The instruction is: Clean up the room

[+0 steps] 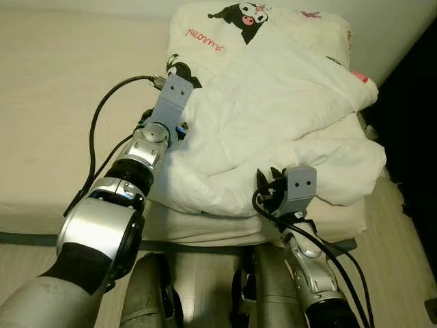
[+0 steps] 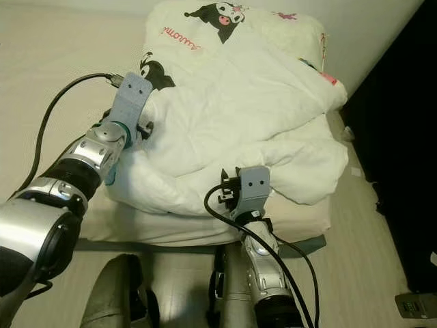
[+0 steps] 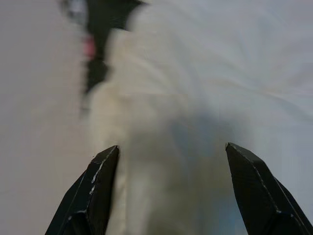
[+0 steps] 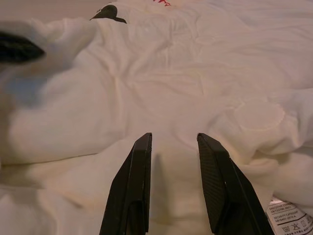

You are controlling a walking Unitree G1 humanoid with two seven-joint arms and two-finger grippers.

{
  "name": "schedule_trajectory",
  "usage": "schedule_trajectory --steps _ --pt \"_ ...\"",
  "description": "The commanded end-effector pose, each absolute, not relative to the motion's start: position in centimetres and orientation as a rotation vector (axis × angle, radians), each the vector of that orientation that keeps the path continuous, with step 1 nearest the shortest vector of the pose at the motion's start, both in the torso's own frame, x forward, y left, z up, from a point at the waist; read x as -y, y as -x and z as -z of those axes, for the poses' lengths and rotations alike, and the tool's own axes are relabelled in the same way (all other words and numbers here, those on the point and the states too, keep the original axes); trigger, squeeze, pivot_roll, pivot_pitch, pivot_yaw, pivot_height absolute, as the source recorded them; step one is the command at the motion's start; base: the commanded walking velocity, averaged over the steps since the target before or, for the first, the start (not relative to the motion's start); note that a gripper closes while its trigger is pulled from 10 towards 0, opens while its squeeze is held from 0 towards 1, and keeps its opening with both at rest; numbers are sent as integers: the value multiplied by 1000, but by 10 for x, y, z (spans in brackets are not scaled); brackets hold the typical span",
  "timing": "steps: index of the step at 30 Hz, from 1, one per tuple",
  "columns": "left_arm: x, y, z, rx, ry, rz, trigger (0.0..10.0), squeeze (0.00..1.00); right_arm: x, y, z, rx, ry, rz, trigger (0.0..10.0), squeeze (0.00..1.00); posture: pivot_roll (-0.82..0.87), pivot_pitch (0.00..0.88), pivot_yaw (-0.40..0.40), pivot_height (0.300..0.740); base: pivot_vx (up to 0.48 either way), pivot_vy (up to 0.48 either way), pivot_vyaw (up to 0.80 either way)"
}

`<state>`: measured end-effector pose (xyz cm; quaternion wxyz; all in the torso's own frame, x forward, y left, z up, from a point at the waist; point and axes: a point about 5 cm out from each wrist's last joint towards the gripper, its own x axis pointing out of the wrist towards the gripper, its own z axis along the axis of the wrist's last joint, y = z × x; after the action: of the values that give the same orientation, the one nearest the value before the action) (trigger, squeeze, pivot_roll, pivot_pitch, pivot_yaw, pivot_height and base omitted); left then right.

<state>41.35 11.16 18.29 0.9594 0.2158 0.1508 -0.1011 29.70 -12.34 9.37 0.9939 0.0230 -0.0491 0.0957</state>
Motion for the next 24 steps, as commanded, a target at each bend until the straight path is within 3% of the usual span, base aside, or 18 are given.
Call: schedule_trajectory --steps 1,3,4,15,24 --pt "-104 -408 -167 -369 -449 282 5294 0 125 -293 -87 66 -46 -189 10000 0 -87 182 19 610 0 0 0" --pt "-101 -407 -164 -374 -454 302 5294 0 124 -294 -87 67 -46 -189 10000 0 -87 182 19 610 0 0 0" --pt "-99 -406 -163 -373 -467 309 196 0 125 -294 -88 68 -46 -189 10000 0 -89 183 19 610 0 0 0" --pt "-116 -412 -175 -262 -712 142 0 0 129 -295 -90 72 -44 -180 10000 0 -92 179 16 610 0 0 0" --pt "-125 -413 -177 -233 -796 110 0 0 128 -296 -91 76 -47 -183 10000 0 -86 171 14 610 0 0 0"
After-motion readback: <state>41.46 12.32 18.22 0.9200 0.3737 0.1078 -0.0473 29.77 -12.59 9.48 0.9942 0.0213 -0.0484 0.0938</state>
